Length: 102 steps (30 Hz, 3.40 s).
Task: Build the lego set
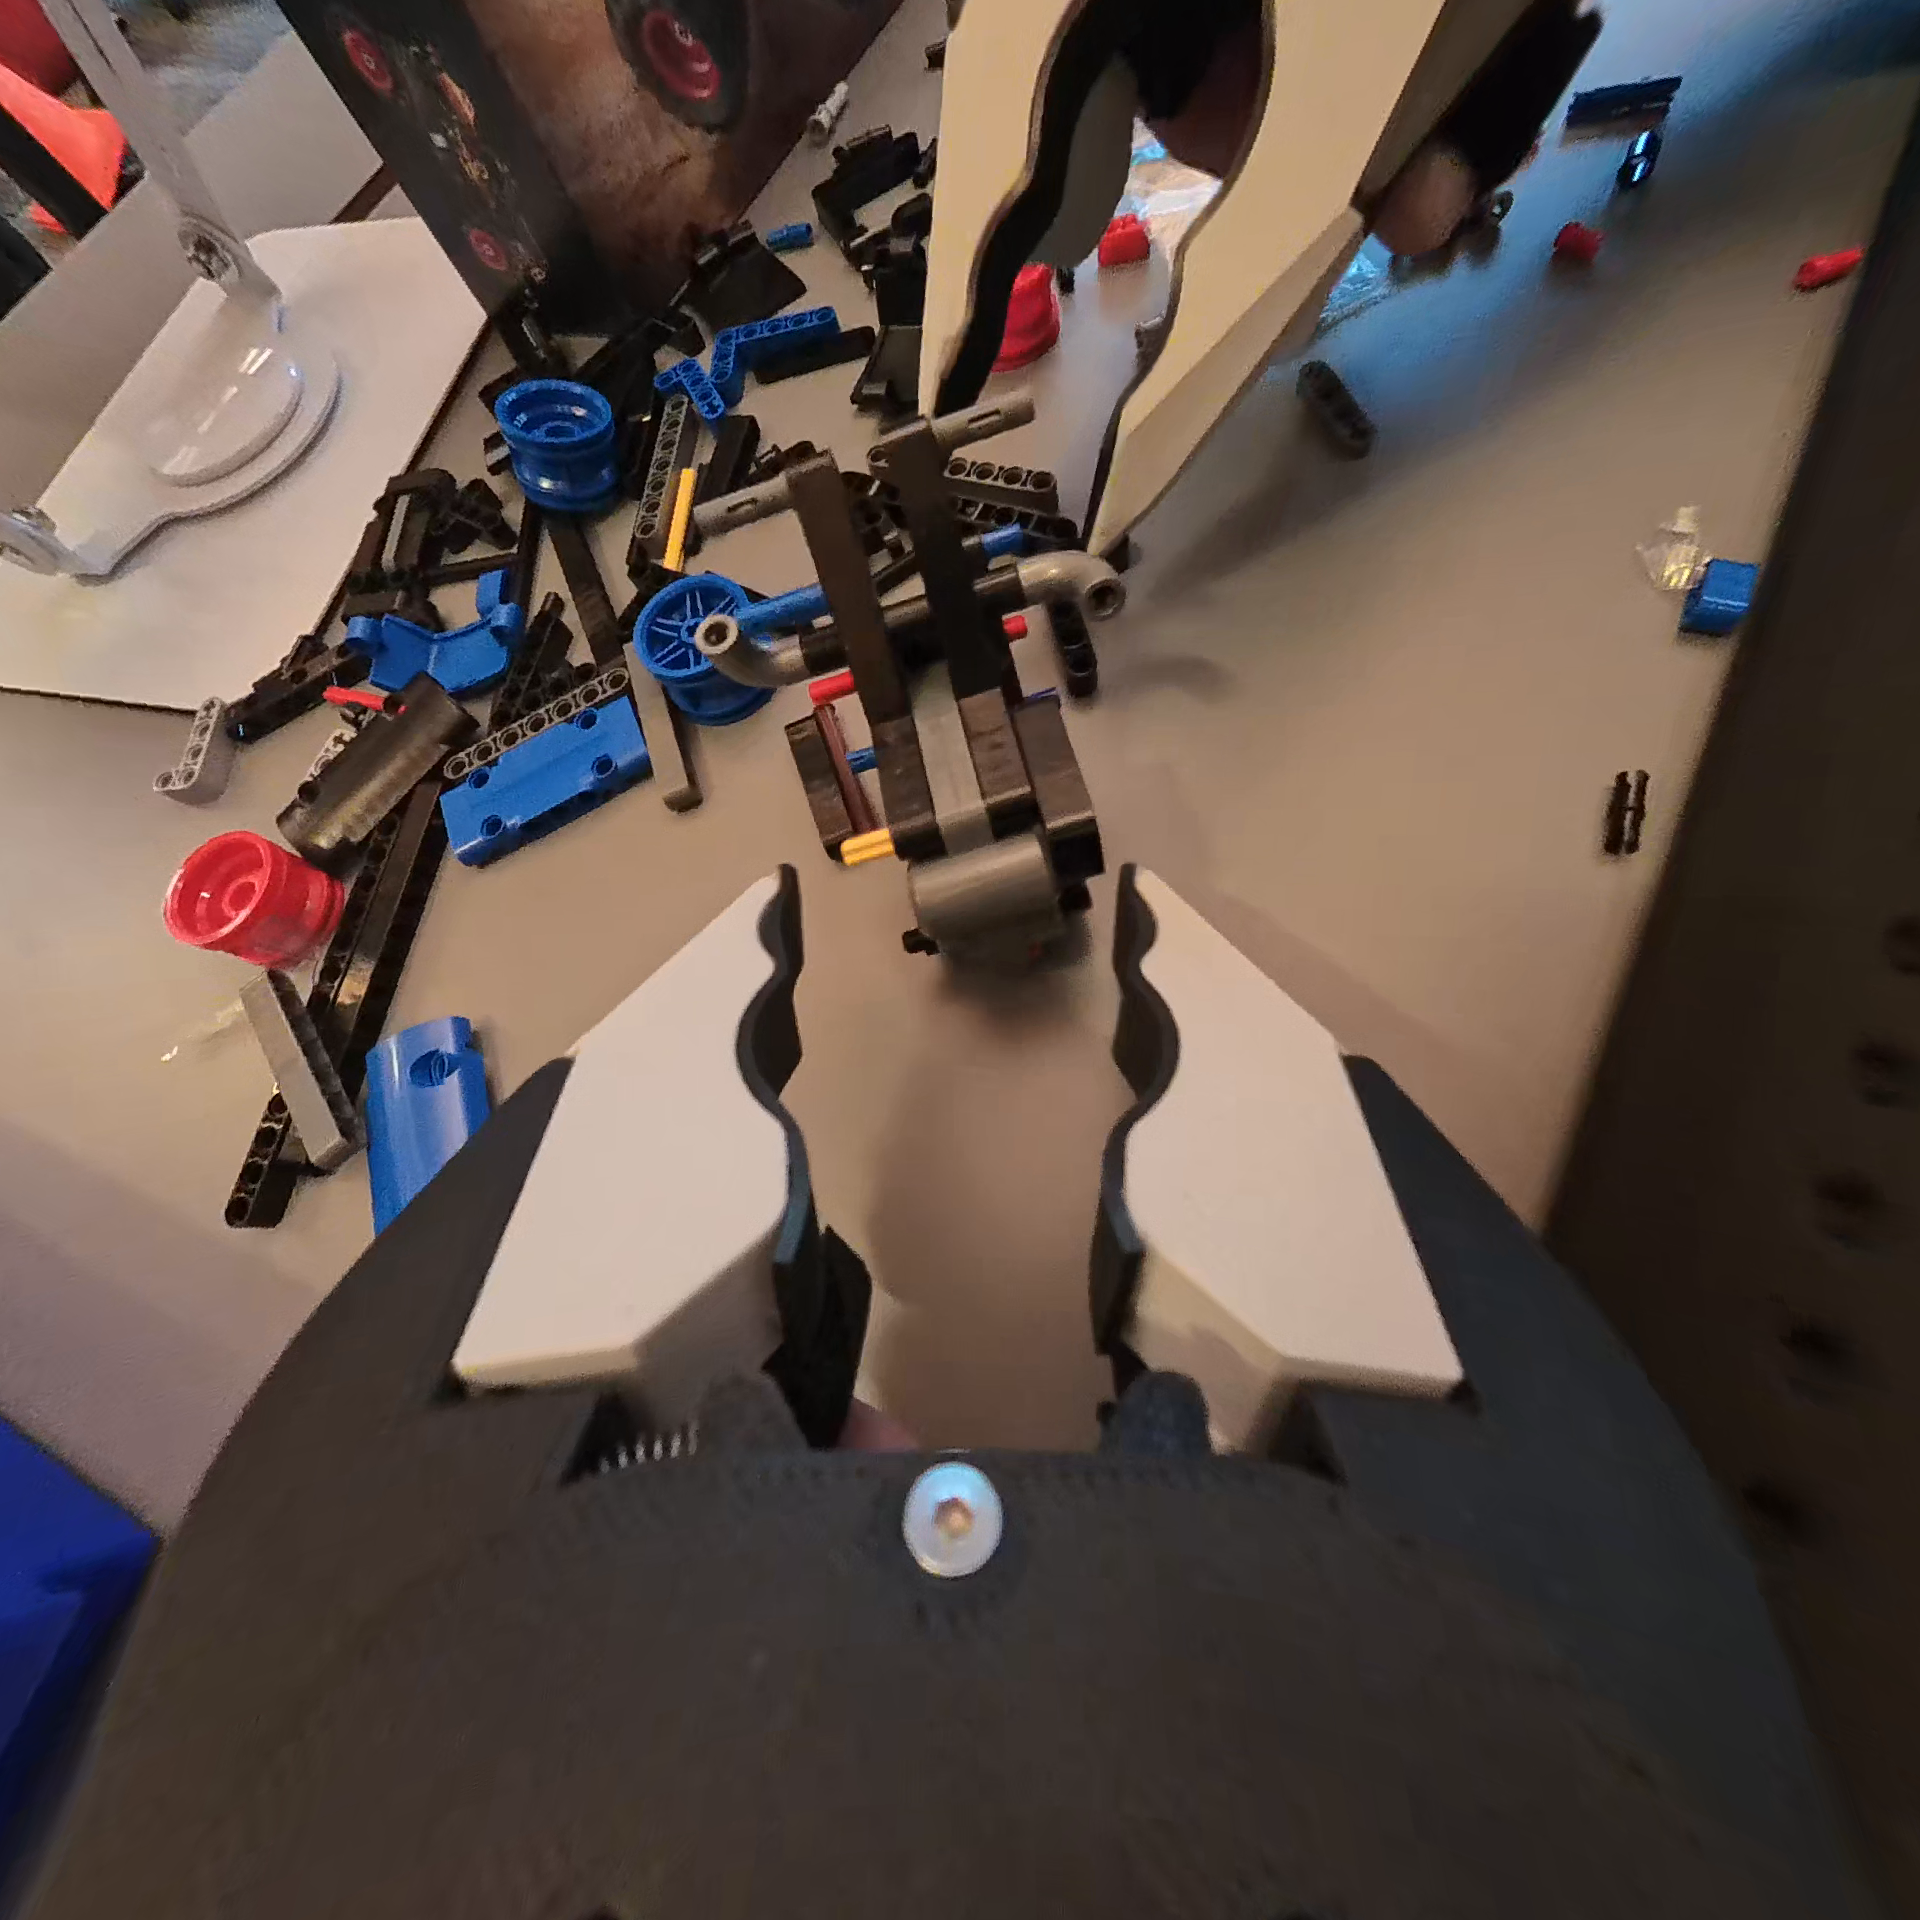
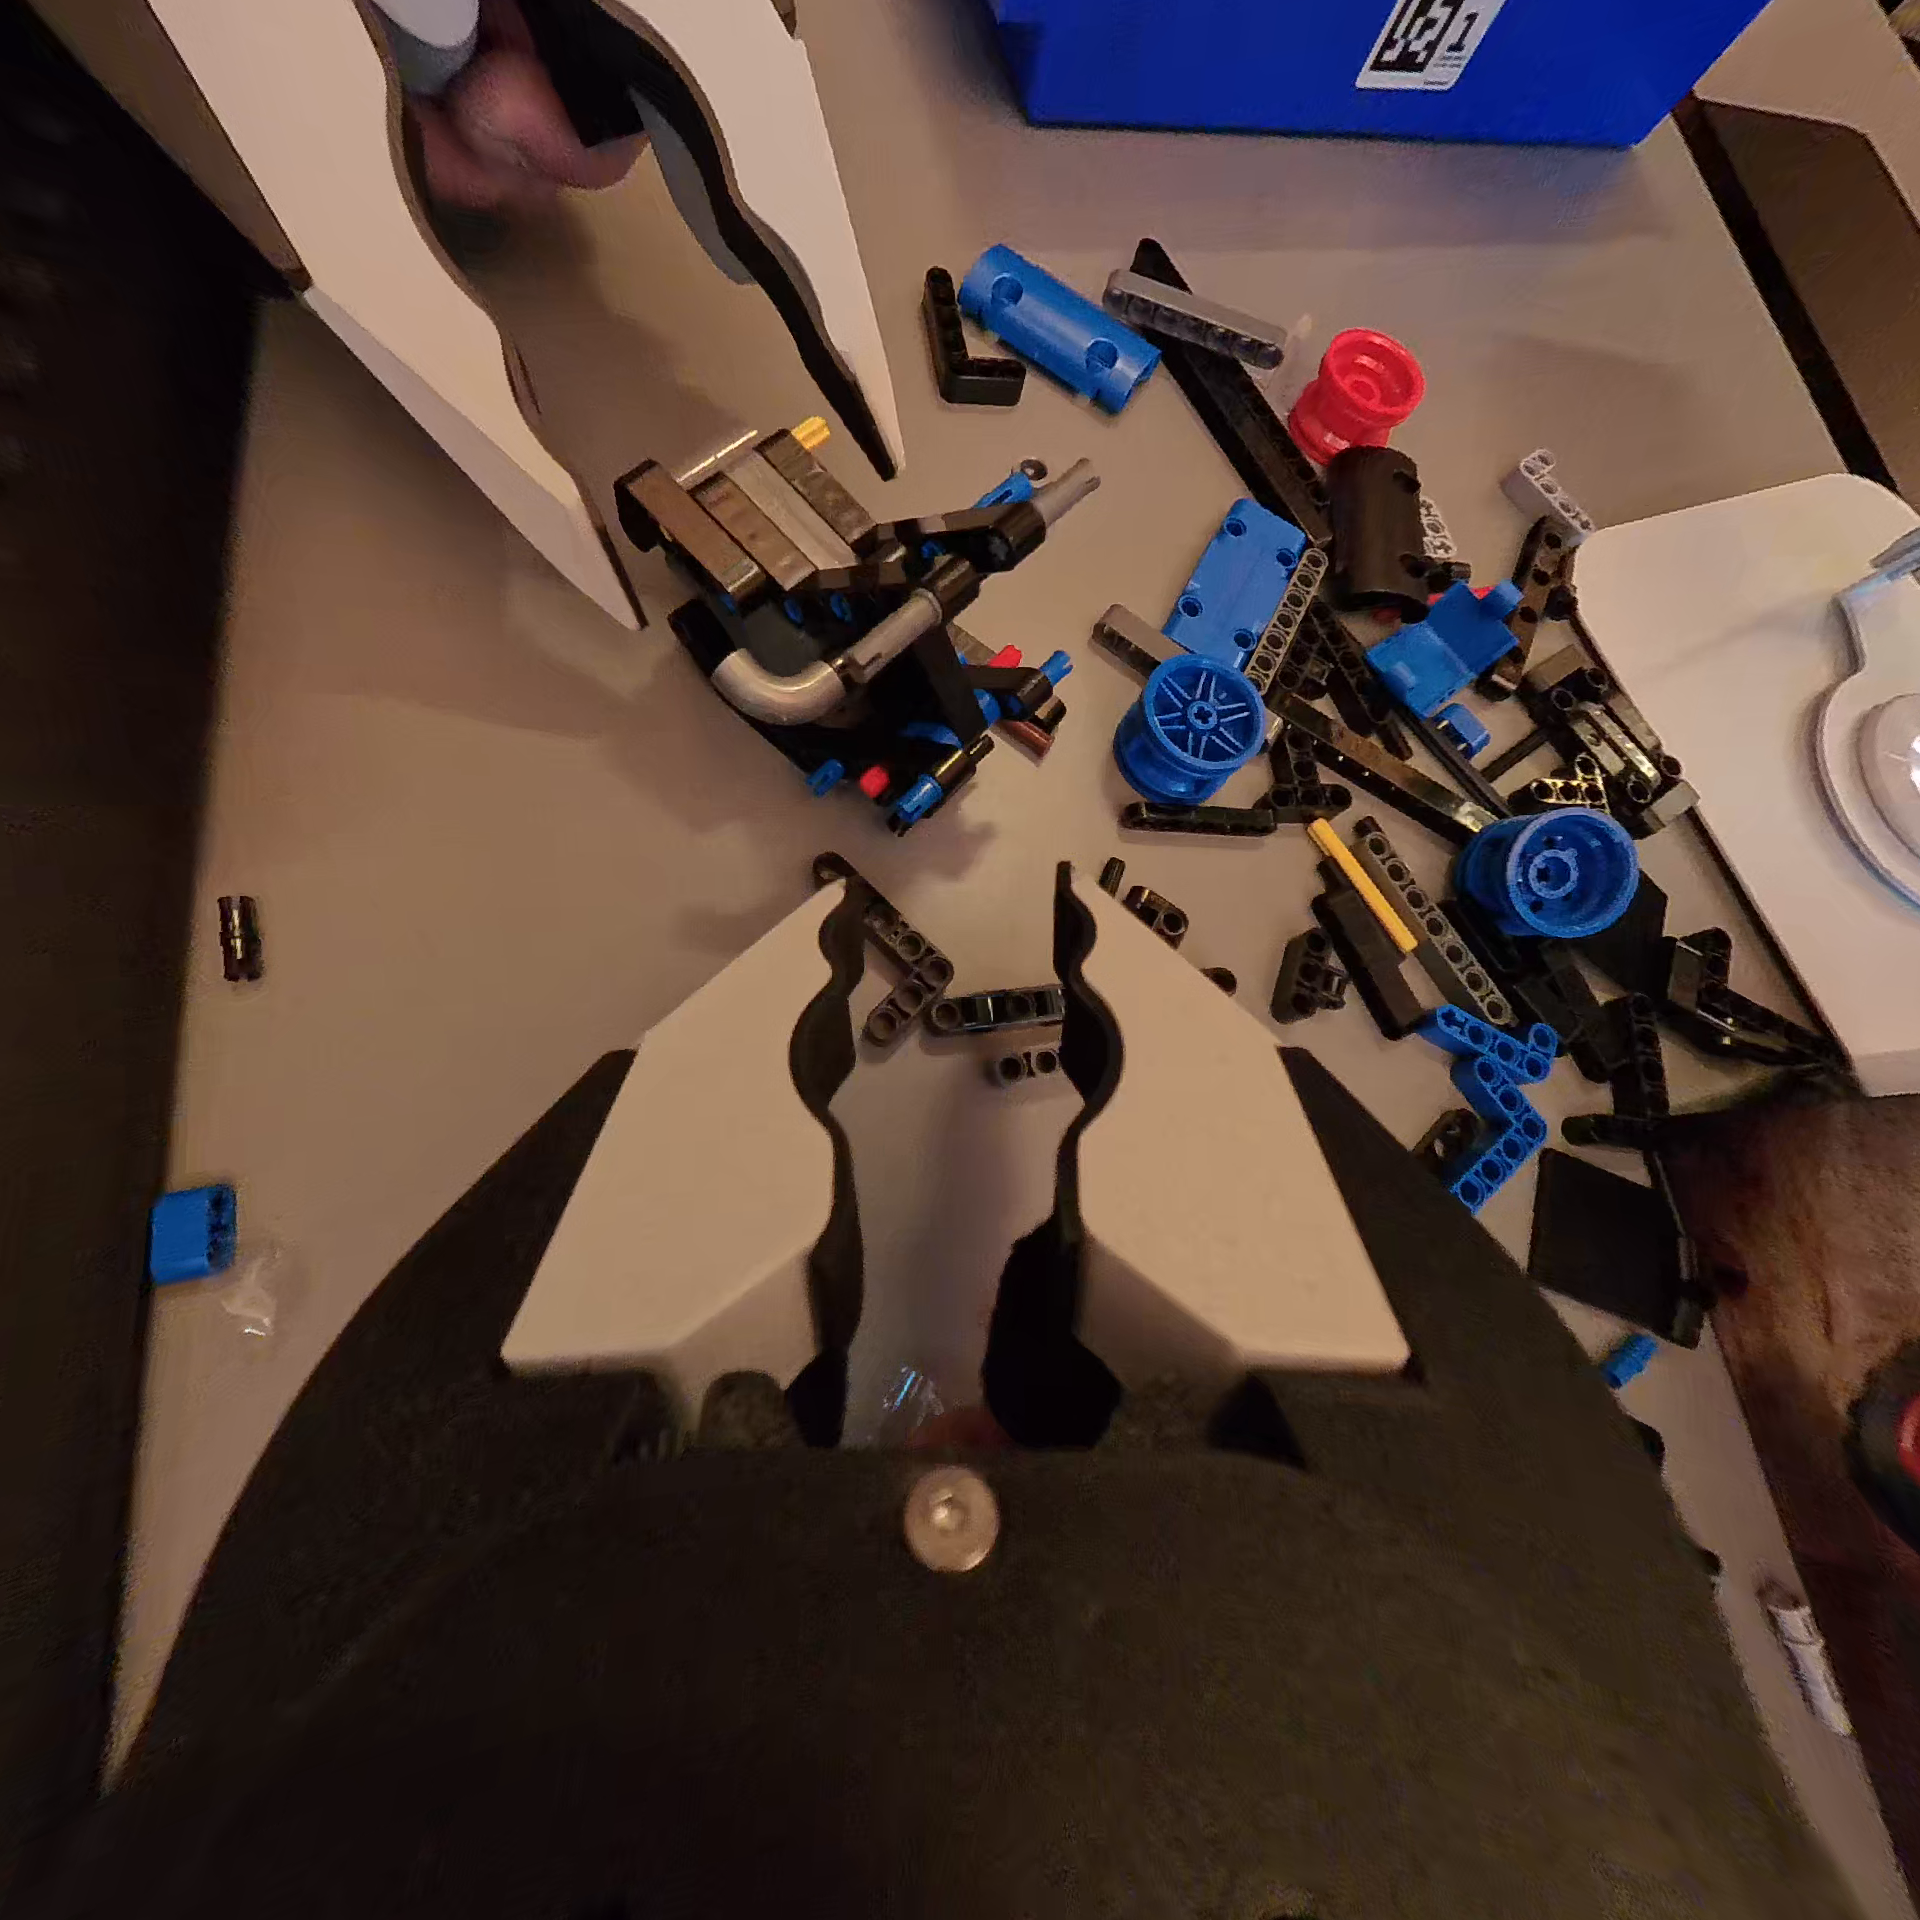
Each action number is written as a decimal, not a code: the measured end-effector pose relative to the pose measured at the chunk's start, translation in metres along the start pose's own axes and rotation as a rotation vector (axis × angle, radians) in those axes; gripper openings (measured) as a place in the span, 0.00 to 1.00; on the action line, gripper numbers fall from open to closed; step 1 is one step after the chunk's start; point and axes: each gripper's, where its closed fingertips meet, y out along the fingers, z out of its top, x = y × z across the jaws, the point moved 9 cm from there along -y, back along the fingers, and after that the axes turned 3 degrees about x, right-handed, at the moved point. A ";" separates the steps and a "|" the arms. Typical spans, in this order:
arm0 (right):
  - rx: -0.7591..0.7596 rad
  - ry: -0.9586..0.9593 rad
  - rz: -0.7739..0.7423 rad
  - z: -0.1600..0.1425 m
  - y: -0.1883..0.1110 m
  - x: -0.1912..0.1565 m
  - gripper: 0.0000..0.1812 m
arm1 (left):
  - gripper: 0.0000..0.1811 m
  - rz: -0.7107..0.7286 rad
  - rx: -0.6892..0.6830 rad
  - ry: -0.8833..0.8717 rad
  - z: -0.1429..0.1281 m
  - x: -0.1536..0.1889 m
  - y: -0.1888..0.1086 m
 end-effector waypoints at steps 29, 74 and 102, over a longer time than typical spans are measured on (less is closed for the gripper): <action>0.036 0.044 0.039 -0.002 0.002 0.000 0.19 | 0.28 -0.109 0.059 -0.223 0.004 -0.025 -0.012; -0.042 -0.117 -0.542 0.106 -0.069 0.336 0.21 | 0.14 0.513 0.031 0.356 0.106 -0.232 0.024; 0.442 0.185 0.183 0.254 -0.009 0.229 0.25 | 0.32 0.635 0.409 0.094 0.144 -0.215 -0.004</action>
